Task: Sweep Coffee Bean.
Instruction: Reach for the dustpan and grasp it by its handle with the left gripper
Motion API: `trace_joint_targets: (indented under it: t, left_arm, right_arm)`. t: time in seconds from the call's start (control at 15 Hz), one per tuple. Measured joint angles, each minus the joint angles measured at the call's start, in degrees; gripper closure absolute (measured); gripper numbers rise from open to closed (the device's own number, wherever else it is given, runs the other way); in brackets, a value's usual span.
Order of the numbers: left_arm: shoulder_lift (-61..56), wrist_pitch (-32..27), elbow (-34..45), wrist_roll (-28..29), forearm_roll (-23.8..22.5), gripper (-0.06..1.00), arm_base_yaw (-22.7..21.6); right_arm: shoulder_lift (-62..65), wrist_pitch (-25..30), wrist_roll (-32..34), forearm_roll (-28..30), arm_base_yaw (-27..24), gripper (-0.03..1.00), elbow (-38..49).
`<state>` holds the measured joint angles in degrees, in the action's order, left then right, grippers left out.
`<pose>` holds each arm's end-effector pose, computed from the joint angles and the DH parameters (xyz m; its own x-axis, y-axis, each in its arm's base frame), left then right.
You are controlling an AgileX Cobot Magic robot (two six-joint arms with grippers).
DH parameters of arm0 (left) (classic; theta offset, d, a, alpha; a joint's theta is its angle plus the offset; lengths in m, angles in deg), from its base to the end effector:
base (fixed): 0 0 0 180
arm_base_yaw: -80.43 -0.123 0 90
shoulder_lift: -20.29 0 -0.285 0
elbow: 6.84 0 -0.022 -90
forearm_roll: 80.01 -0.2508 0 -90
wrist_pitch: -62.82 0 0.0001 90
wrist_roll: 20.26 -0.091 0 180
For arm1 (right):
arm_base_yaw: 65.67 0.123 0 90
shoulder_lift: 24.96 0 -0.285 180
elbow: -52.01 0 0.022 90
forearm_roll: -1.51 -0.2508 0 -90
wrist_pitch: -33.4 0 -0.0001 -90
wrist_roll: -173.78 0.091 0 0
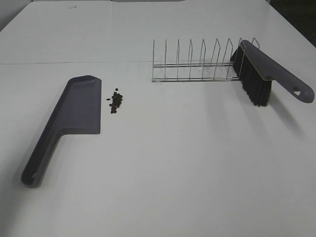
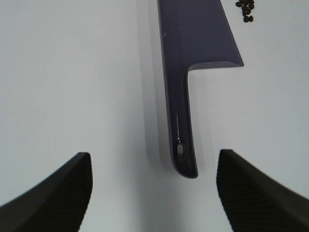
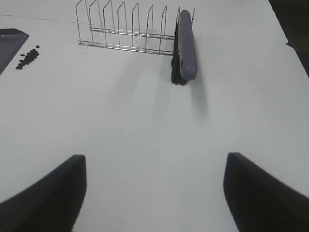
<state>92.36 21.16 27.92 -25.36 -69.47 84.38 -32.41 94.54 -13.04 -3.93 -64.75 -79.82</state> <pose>0.2052 -0.0253 0.2659 -0.8516 0.0100 -0.5241 0.0909 0.9875 -0.1290 -0.0071 0.0074 0.2790 -0.4407 -0.0799 -0.8941 -0.1227 0.9920 -0.0281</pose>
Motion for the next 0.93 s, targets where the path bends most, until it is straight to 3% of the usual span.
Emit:
trace_joint_targets:
  t: [0.2, 0.47, 0.93]
  left_arm:
    - [12.55, 0.06, -7.33, 0.00, 0.52, 0.28, 0.52]
    - [25.95, 0.00, -13.75, 1.03, 0.57, 0.28, 4.41]
    - [38.04, -0.29, -15.36, 6.76, 0.00, 0.28, 6.59]
  right_arm:
    - [0.00, 0.00, 0.00, 0.00, 0.00, 0.31, 0.00]
    - [0.00, 0.00, 0.00, 0.00, 0.00, 0.31, 0.00]
    - [0.00, 0.00, 0.00, 0.00, 0.00, 0.31, 0.00]
